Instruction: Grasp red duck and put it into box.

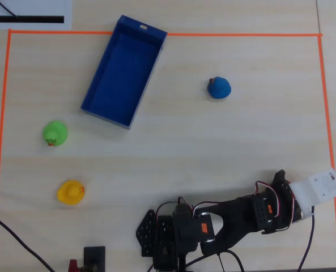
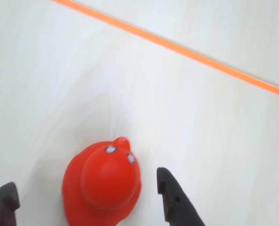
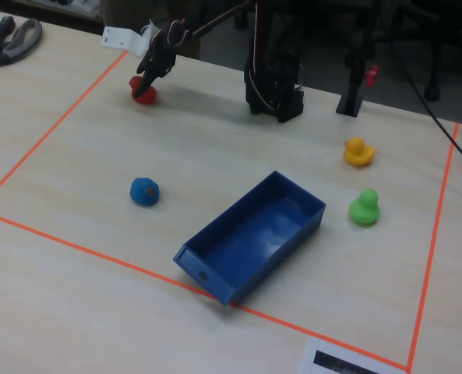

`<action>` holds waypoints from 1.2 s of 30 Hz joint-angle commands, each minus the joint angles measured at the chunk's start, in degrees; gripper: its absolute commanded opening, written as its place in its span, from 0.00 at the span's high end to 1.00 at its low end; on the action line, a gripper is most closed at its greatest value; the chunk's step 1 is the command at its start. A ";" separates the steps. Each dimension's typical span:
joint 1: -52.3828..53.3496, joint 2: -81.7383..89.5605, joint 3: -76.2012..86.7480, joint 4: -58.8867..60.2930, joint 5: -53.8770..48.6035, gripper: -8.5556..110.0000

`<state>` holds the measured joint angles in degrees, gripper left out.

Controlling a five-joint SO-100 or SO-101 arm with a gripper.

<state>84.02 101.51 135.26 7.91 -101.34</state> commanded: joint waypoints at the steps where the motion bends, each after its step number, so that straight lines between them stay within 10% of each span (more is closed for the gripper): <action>1: -0.88 0.09 0.79 -2.11 -0.26 0.59; 18: -0.97 -9.49 -2.64 -6.15 0.35 0.61; 22: -1.23 -10.81 -3.08 -6.33 0.79 0.92; 36: -6.86 -2.72 -4.04 -3.78 17.31 0.93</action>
<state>80.24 93.16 134.12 3.43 -94.31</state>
